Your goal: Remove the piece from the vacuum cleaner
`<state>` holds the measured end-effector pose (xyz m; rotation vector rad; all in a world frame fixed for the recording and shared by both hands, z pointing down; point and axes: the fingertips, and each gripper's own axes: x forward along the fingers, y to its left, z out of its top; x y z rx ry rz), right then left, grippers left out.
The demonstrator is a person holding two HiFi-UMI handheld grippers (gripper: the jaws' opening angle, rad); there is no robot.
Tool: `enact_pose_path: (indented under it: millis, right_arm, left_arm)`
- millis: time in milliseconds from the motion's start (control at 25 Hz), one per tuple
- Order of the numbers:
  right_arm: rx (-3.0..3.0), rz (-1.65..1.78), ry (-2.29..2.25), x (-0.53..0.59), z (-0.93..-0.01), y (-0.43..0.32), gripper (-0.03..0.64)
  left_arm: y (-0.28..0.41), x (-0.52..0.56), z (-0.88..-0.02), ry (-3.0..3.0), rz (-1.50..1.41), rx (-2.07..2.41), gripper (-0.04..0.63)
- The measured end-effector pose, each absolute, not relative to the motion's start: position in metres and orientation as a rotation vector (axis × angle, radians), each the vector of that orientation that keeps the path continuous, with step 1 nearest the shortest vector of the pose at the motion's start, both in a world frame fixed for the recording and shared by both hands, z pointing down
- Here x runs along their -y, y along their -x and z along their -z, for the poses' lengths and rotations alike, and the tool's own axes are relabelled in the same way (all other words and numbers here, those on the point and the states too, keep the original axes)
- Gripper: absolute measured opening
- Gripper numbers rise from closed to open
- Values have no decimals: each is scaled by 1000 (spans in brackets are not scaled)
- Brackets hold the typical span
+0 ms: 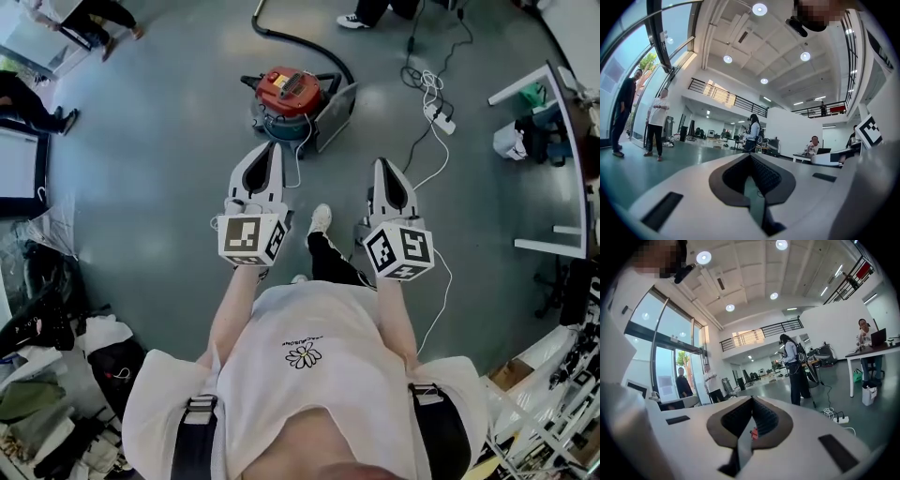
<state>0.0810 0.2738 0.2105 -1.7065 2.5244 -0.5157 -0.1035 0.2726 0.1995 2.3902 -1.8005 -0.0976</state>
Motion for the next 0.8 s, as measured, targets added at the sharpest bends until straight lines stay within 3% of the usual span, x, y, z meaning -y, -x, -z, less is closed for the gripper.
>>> enact_pose_path:
  millis: [320,800]
  right_arm:
    - [-2566,617,1634,-132,-221,-90,14]
    - [-2588,714,1523,-25,-241,-79,15]
  left_arm:
    - [111,-141,-206,-2310,9,1878,5]
    - [109,-12,-284,-2279,-292,1704,5]
